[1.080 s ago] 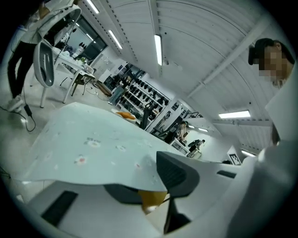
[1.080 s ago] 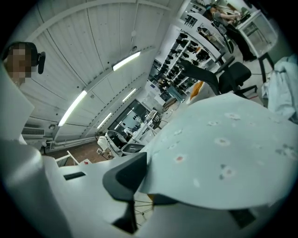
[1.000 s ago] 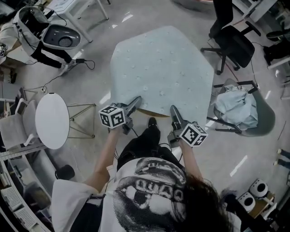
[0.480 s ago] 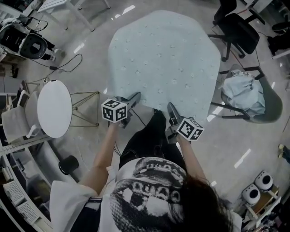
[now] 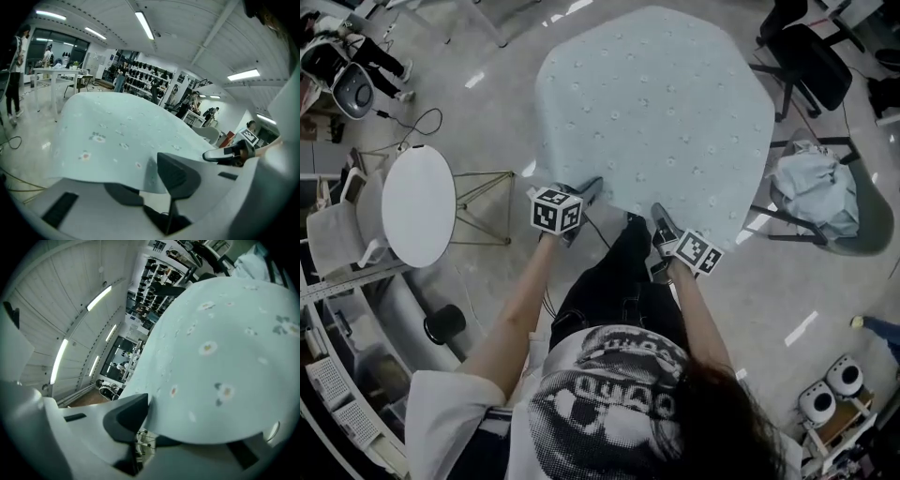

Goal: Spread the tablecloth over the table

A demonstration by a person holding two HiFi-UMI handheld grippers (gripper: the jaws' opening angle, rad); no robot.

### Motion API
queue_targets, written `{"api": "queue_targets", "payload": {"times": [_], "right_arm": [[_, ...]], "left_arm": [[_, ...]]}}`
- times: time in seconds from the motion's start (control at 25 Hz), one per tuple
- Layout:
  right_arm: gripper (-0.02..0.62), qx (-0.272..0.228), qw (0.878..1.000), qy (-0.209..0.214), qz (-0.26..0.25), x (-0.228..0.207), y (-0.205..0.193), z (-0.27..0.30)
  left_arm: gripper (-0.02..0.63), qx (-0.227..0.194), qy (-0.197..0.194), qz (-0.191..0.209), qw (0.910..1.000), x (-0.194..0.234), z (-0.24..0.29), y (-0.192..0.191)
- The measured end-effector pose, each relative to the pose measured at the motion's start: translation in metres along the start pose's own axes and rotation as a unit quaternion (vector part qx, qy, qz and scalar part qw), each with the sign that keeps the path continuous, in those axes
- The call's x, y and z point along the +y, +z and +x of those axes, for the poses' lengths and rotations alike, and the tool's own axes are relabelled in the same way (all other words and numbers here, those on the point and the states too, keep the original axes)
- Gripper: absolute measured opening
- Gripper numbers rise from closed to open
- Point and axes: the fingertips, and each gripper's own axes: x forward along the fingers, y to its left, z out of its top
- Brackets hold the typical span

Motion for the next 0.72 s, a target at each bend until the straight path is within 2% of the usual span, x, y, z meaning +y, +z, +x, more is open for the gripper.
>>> {"api": "queue_targets", "payload": {"times": [0.24,0.48,0.72], "right_arm": [[0.054,0.034,0.999,-0.013,-0.011,-0.009,-0.015,-0.005],[0.080,0.033,0.999,-0.016,0.004,-0.017,-0.030,-0.030],[0.092,0.032,0.999,-0.011,-0.036,-0.009,-0.035,-0.060]], "left_arm": [[0.108,-0.001,0.024,-0.042,0.9988,0.010,0.005,-0.012],[0.155,-0.013,0.057,-0.076,0.9954,0.014,-0.004,-0.018],[0.156,-0.009,0.066,-0.096,0.9931,-0.003,-0.023,-0.033]]}}
